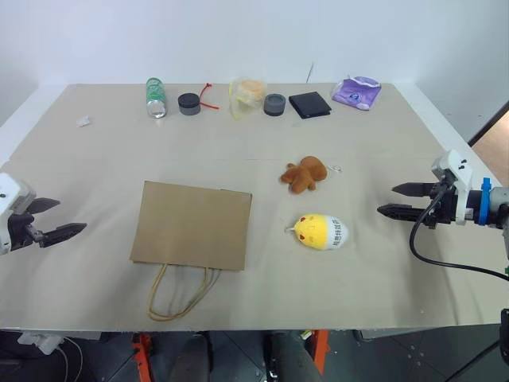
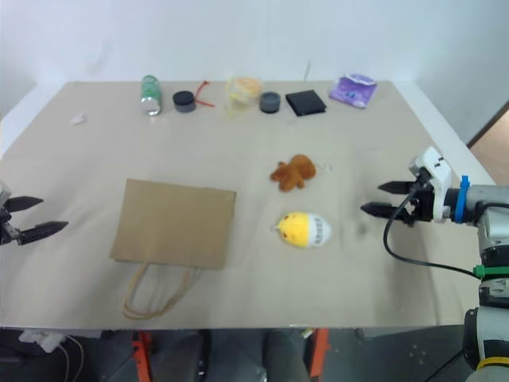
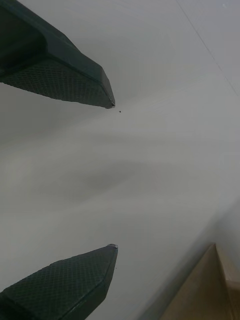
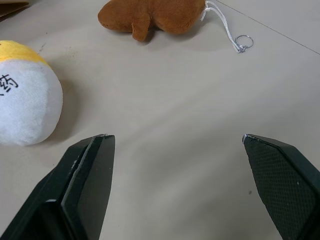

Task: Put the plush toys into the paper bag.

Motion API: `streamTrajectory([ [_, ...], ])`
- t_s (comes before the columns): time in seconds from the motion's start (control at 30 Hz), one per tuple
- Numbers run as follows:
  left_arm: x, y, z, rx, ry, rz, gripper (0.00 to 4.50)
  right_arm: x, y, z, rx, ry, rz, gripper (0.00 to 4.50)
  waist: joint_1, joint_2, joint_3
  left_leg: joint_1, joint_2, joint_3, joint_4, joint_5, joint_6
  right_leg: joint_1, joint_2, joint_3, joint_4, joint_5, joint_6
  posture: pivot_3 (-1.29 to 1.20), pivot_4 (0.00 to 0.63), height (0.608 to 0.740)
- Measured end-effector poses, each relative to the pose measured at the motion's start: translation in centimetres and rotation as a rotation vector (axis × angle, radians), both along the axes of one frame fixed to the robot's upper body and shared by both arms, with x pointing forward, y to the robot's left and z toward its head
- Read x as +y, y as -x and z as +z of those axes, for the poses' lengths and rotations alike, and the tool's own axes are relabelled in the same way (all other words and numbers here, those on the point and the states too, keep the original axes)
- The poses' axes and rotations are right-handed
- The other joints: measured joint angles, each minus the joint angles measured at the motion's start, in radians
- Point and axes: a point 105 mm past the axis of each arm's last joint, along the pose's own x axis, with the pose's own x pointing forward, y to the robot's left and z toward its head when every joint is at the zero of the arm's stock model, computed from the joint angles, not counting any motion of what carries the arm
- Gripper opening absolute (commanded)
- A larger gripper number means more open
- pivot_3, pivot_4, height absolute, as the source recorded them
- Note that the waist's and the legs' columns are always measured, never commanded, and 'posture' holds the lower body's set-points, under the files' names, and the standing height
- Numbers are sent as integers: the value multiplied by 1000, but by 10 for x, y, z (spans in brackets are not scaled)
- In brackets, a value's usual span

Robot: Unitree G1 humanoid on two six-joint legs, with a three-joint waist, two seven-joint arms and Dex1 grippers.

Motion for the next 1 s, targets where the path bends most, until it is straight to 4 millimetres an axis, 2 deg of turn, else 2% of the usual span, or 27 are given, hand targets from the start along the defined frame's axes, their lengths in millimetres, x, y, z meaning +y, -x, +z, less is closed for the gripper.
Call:
streamTrajectory([
  [0.23,0,5,-7,0,29,9,4500,-1,0,-1,21,-19,-18,4416,-5,0,0,0,1,1,0,0,0,0,2,2,0,1,1,0,150,740],
  [0.77,3,3,-6,-28,-9,23,4500,-2,0,0,15,-28,-32,4416,-7,0,0,1,1,1,3,0,0,0,3,5,2,3,1,0,150,740],
  [0.9,2,2,-6,-34,-7,28,4500,-4,-3,10,-12,-95,-59,4416,-7,0,0,1,2,2,5,0,0,0,3,5,2,5,3,0,150,740],
  [1.0,-1,-4,-1,-83,-14,37,4500,6,-7,25,-74,-204,-26,4416,-7,0,0,1,2,2,7,0,0,1,5,6,2,6,2,0,150,740],
])
